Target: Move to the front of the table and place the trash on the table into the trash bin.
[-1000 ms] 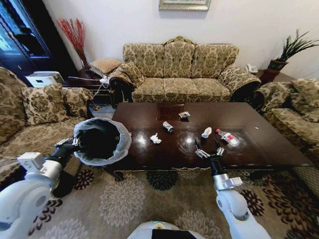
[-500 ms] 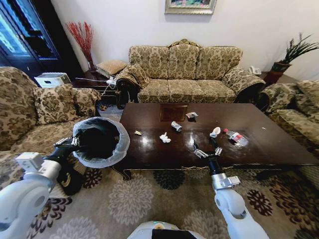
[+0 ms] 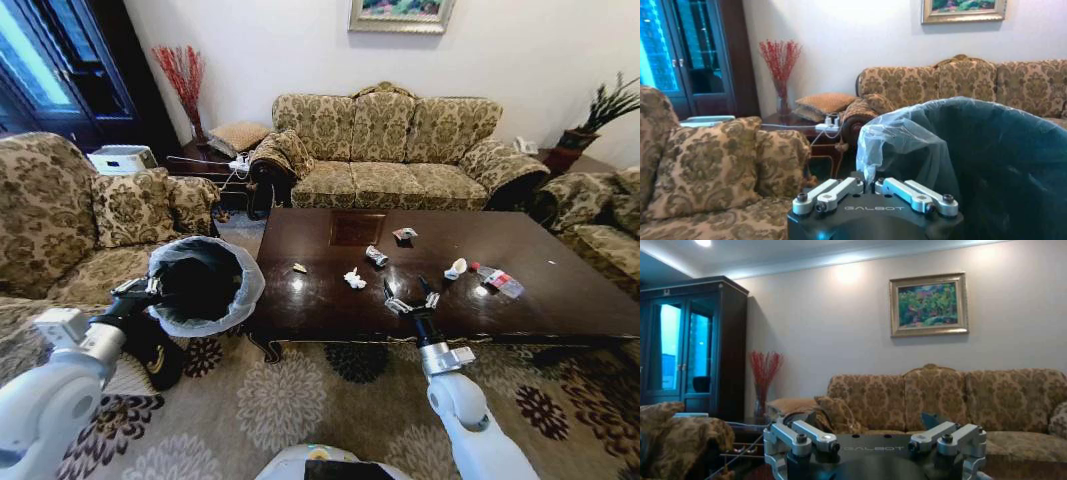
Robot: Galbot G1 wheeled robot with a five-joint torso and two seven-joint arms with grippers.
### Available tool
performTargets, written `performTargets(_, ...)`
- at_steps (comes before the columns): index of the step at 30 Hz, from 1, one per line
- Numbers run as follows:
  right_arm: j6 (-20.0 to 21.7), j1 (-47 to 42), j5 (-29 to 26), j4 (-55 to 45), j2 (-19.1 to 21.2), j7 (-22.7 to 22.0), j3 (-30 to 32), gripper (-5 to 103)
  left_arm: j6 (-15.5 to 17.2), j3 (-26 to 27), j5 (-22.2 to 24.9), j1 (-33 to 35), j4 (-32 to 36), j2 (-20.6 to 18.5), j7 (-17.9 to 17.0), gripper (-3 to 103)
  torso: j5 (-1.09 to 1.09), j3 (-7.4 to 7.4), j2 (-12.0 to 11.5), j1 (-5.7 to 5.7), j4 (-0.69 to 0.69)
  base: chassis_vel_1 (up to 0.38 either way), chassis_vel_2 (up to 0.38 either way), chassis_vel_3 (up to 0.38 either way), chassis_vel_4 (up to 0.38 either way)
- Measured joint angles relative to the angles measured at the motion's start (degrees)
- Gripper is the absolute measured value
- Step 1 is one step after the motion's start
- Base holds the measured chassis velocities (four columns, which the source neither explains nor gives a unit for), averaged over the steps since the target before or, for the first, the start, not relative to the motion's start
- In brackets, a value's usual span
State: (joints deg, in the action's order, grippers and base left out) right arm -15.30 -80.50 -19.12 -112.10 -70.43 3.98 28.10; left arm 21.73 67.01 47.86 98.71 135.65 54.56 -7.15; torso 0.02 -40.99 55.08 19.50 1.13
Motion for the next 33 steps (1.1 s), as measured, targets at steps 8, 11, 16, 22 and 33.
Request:
performTargets(8, -0.12, -0.21, 0.67, 0.12, -0.05, -0.14, -0.41, 100, -0.43, -0.18, -0.05, 0.12, 0.13, 0.1, 0.03, 4, -0.04, 0.01, 0.01, 0.0, 0.03, -0.121, 0.13, 0.132, -0.119)
performTargets(11, 0.32, 0.42, 0.86, 0.36, -0.05, -1.15, -1.61, 100, -0.68, -0.18, -0.05, 0.25, 0.14, 0.02, 0.1, 4, -0.04, 0.01, 0.01, -0.01, 0.03, -0.213, 0.216, 0.185, -0.2)
performTargets(16, 4.83, 4.24, -0.11, 2.66, 0.66, 0.64, -5.58, 100, -1.19, 0.19, -0.04, 0.63, 0.29, -0.51, 0.36, 4, 0.0, -0.04, -0.02, 0.1, 0.03, -0.163, 0.175, 0.17, -0.183)
performTargets(22, 8.13, 14.54, -2.83, 11.48, 2.9, 13.31, -11.98, 100, -1.2, 0.88, 0.03, 1.08, 0.5, -0.75, 0.71, 4, -0.02, 0.0, -0.01, 0.0, 0.02, -0.055, 0.028, 0.017, -0.034)
performTargets(33, 4.31, 32.76, -1.05, 33.98, -0.85, 20.36, -26.67, 100, -0.75, 0.74, -0.27, 0.74, -0.61, -0.51, 0.03, 4, -0.02, -0.02, 0.0, 0.04, 0.04, 0.021, -0.006, -0.012, 0.015)
